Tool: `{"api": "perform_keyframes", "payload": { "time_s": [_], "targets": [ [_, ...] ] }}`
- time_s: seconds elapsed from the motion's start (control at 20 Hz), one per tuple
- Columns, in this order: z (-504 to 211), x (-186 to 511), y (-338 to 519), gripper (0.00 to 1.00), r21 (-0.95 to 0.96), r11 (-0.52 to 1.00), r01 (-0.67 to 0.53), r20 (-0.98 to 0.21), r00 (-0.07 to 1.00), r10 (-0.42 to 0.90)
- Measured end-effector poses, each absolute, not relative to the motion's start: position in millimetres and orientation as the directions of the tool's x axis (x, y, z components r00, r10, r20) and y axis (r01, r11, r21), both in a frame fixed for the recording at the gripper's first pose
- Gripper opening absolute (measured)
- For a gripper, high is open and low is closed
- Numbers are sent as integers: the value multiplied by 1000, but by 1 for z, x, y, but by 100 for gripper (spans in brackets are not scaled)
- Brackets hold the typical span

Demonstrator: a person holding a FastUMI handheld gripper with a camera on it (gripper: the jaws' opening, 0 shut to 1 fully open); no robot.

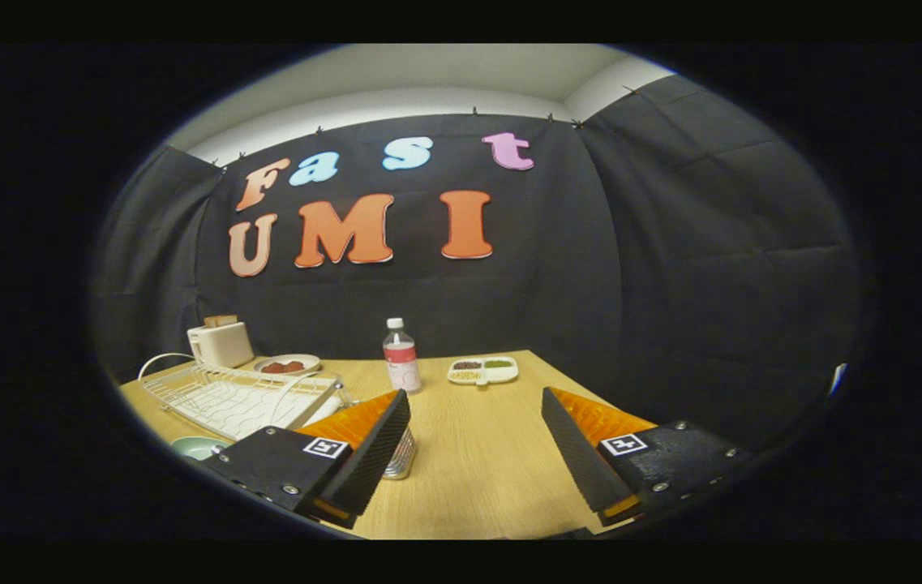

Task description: Take the plate from the dish rack, then take the spoon from the basket and place it into the plate.

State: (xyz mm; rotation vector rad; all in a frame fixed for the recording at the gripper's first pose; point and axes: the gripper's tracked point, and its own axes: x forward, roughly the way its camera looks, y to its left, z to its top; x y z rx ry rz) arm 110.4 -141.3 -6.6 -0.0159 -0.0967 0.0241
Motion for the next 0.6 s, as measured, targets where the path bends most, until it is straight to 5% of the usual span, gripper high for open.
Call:
{"api": "perform_keyframes", "payload": {
  "time_s": [0.25, 0.6],
  "targets": [
    [-30, 177, -155, 97, -188, 982, -7, 125, 992, 31],
    [-67, 206, -139, 98, -151, 986, -75, 52, 995, 84]
  ]
}}
